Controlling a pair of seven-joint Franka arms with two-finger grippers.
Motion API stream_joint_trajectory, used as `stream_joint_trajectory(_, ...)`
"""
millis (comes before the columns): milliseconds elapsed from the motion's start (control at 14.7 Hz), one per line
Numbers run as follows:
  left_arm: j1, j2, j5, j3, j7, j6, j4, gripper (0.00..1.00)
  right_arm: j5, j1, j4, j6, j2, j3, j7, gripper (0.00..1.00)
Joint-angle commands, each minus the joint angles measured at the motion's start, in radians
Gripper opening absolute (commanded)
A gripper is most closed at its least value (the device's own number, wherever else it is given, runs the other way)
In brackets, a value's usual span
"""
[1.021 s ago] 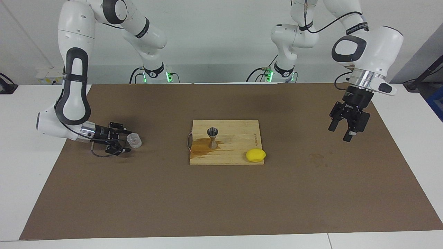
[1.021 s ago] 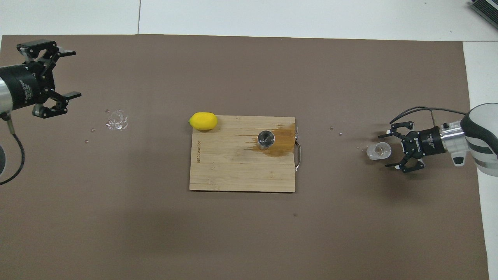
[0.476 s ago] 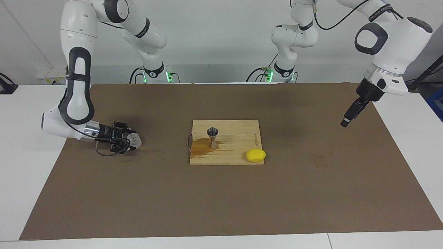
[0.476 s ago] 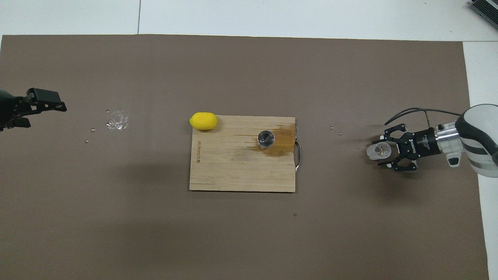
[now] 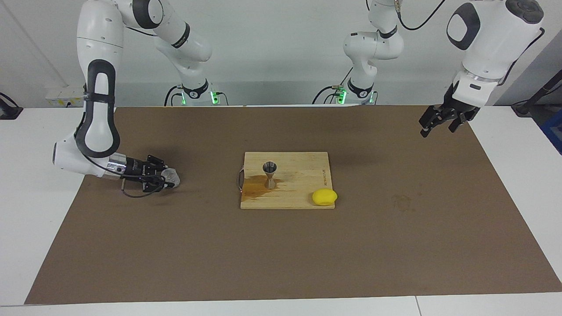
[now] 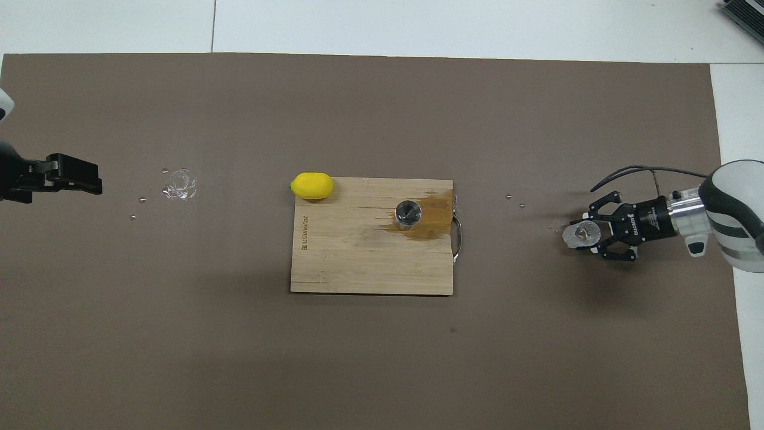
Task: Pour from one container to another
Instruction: 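Close the right gripper around the small clear plastic cup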
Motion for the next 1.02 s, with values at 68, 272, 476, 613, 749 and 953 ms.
stream_joint_trajectory(68, 0.038, -0.003, 0.023, -0.04, 0.039, -0.06, 0.037, 1.0, 0.042, -0.008, -0.029, 0.011, -0.029, 0.001, -0.029, 0.0)
stream_joint_trajectory(272, 0.028, -0.001, 0.022, -0.032, 0.039, -0.089, 0.04, 1.0, 0.04, -0.011, -0.018, 0.005, -0.029, 0.0, -0.028, 0.0)
stream_joint_trajectory(476, -0.001, -0.003, 0.023, -0.009, 0.039, -0.099, 0.048, 1.0, 0.04, -0.01, -0.011, 0.005, -0.03, 0.0, -0.026, 0.0)
stream_joint_trajectory(613, 0.01, -0.013, 0.018, -0.015, 0.037, -0.086, 0.037, 1.0, 0.04, -0.002, -0.008, 0.006, -0.047, 0.0, 0.012, 0.0)
stream_joint_trajectory(749, 0.013, -0.021, 0.018, -0.017, 0.037, -0.083, 0.02, 1.0, 0.039, 0.007, -0.003, 0.008, -0.062, 0.003, 0.052, 0.0)
stream_joint_trajectory(953, 0.014, -0.024, 0.018, -0.023, 0.036, -0.086, 0.019, 1.0, 0.036, 0.039, 0.005, 0.017, -0.096, 0.003, 0.107, 0.0)
